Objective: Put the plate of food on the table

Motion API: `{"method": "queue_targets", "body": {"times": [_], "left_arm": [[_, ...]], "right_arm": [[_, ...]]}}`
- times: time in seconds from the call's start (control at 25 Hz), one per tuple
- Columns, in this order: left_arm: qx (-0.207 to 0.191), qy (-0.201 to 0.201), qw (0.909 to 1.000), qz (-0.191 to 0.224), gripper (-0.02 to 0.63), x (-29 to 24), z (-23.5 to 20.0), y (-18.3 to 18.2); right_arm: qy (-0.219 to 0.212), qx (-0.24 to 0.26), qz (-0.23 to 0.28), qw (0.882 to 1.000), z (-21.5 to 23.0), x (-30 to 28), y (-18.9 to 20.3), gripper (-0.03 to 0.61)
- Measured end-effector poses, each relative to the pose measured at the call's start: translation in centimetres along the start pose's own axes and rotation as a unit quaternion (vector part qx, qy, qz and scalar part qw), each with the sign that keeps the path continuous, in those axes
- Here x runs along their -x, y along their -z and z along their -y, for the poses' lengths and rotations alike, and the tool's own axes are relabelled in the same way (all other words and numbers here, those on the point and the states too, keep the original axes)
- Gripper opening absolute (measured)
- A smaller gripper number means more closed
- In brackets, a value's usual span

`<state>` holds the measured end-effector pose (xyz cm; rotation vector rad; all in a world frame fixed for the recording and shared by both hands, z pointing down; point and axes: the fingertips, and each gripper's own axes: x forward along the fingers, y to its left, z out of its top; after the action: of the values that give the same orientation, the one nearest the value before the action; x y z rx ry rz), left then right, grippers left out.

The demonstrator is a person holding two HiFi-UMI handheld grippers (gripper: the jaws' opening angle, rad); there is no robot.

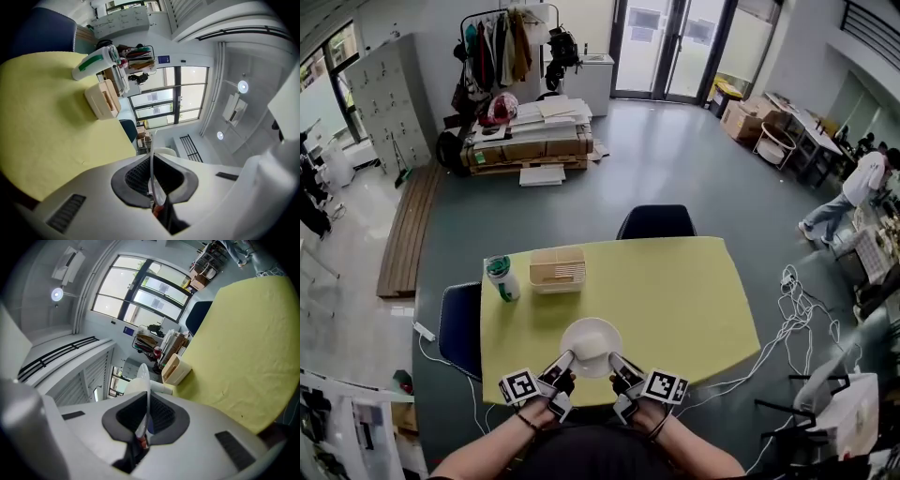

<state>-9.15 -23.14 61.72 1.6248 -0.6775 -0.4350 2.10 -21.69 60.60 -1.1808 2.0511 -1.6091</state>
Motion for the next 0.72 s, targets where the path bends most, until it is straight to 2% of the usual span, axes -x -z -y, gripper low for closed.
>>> {"method": "queue_targets", "body": {"times": [0.16, 0.28, 0.44, 0.64, 0.72], "left_arm": [[0.009, -0.004, 1.0, 0.002, 0.017, -0.9, -0.5, -0.8], [0.024, 0.008, 0.9996, 0.011, 0.017, -1.9, -0.5, -1.4], [0.01, -0.012, 0.9997, 0.021, 0.017, -2.3, -1.7, -2.1], [0.027, 0.004, 0.9986, 0.044, 0.017, -4.2, -2.8, -3.2], [0.015, -0.005, 0.9986, 0.05, 0.017, -4.8, -4.1, -3.8]], "right_arm": [[0.005, 0.002, -0.006, 1.0, 0.4, -1.0, -0.9, 0.023], [0.005, 0.002, -0.013, 1.0, 0.7, -1.9, -1.7, 0.023], [-0.001, 0.006, -0.027, 1.0, 1.4, -3.0, -2.3, 0.023], [-0.015, 0.01, -0.04, 0.999, 3.2, -5.3, -3.5, 0.023], [-0.019, 0.011, -0.044, 0.999, 4.2, -6.2, -4.0, 0.023]]}}
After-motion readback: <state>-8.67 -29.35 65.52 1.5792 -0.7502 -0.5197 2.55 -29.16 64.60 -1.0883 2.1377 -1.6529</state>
